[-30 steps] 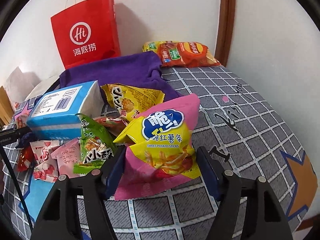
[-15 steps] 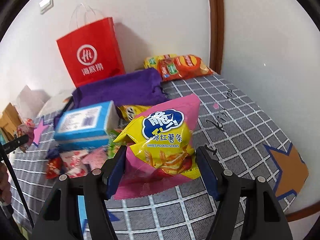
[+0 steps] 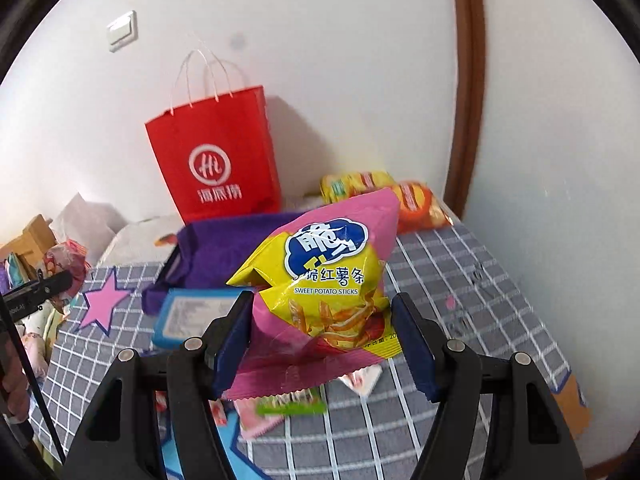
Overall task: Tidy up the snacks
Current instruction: 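Carry both held bags up and over onto the purple cloth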
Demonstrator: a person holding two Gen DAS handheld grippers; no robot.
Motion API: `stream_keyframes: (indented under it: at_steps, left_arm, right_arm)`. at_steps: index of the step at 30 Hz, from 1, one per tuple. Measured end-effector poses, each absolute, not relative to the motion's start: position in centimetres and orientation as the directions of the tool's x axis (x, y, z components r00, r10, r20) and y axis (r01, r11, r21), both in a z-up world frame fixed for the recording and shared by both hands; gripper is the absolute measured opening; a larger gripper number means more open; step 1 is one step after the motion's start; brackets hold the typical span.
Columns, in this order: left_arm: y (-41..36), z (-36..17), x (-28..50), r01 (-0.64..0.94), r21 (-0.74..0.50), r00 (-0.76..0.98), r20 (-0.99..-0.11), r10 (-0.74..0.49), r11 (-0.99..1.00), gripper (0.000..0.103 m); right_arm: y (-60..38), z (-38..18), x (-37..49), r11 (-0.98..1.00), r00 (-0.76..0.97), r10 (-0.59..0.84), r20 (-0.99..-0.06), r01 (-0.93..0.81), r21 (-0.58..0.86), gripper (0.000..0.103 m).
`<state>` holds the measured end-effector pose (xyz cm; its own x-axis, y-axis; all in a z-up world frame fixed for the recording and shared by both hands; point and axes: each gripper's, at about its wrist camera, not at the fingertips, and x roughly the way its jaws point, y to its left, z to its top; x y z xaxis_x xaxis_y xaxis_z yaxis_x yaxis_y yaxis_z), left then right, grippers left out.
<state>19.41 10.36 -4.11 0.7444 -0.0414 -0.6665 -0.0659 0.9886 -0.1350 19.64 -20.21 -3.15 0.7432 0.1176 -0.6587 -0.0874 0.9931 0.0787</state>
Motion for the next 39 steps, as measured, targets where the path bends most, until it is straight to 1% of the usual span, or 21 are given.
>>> stream_keyframes:
  at_steps: [10,18,27,33,36,39]
  left_arm:
    - [8.4,-2.0,24.6,-0.039,-0.104,0.758,-0.651,-0.039,0.994,0.057]
    - [8.5,-2.0,30.2,-0.048,-0.095,0.755,-0.655,-0.026,0.994,0.057]
    - [9.7,-2.1,35.8,-0.086,-0.095,0.750,-0.661,0.001,0.992,0.057]
    - [10.1,-4.1,38.3,-0.090,-0.126,0.740,-0.673,-0.018,0.988,0.057]
    - [10.1,-6.7,40.0,-0.089,-0.157,0.704,-0.709,-0.050,0.984,0.057]
    - [9.9,-8.9,41.2,-0.085,-0.171,0.674,-0.735,-0.070,0.982,0.057]
  right_arm:
    - [-17.9,-1.0,25.5,0.983,0.750,0.176,-0.638,-0.164,0.079,0.068]
    - [-15.5,-1.7,30.7,0.975,0.728,0.209,-0.653,-0.208,0.081,0.068]
    - [-13.6,-1.3,36.5,0.969,0.742,0.214,-0.635,-0.242,0.045,0.068]
    - [-13.2,-2.8,39.5,0.958,0.730,0.244,-0.638,-0.282,0.043,0.068]
    - [-13.0,-4.8,40.4,0.955,0.715,0.247,-0.654,-0.294,0.039,0.068]
    - [-12.8,-6.9,42.0,0.952,0.675,0.243,-0.697,-0.303,0.039,0.068]
